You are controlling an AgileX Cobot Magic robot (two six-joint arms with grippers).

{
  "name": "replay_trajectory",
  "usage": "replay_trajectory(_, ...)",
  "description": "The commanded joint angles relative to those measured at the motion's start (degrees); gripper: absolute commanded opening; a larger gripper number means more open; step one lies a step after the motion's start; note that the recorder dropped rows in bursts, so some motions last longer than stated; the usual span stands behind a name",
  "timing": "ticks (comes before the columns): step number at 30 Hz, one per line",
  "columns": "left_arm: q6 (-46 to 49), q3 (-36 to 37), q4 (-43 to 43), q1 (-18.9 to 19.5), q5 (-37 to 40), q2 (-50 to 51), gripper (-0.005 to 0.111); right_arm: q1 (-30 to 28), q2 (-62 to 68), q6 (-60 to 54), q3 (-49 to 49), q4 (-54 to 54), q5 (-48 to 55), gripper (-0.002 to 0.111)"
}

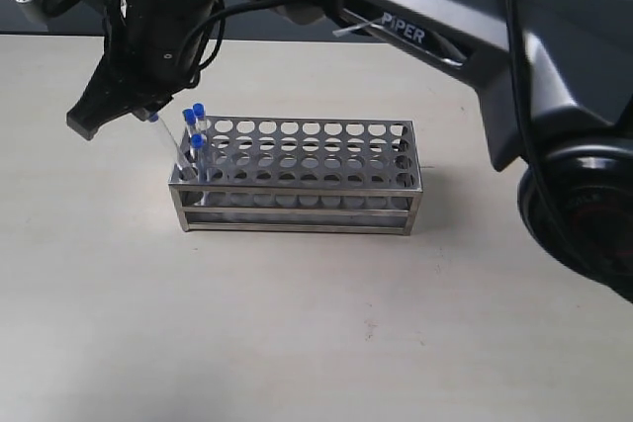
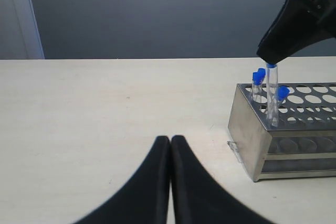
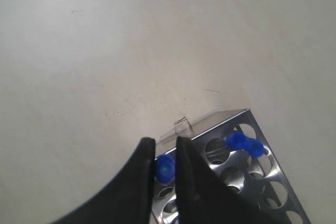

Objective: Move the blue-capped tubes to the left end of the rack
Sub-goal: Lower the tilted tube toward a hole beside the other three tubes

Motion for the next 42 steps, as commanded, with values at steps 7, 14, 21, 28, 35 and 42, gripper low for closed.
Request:
replay_trajectory(7, -0.06, -0.30, 0.12, -0.27, -0.28, 0.32, 0.001, -0.16, 0.51, 0.48, -0.36, -0.56, 0.43, 0.000)
replay_trajectory(14, -0.06, -0.30, 0.12, -0.27, -0.28, 0.32, 0.001, -0.16, 0.73, 1.45, -0.36, -1.69, 1.49, 0.000)
replay_trajectory(21, -0.06, -0.30, 0.12, -0.27, -0.28, 0.32, 0.001, -0.16, 0.73, 4.36, -0.36, -3.73, -1.05, 0.000)
replay_trajectory(28, -0.06, -0.30, 0.12, -0.27, -0.28, 0.32, 0.001, -0.16, 0.73, 4.36, 1.86, -4.02, -2.89, 0.000)
replay_trajectory(35, -0.06, -0.30, 0.12, -0.27, -0.28, 0.32, 0.001, -0.16, 0.73, 4.53, 4.73, -3.91, -6.91, 0.000)
replay_trajectory(42, -0.06, -0.30, 0.12, -0.27, -0.28, 0.32, 0.001, -0.16, 0.13, 4.82, 4.73, -4.04, -8.66, 0.000)
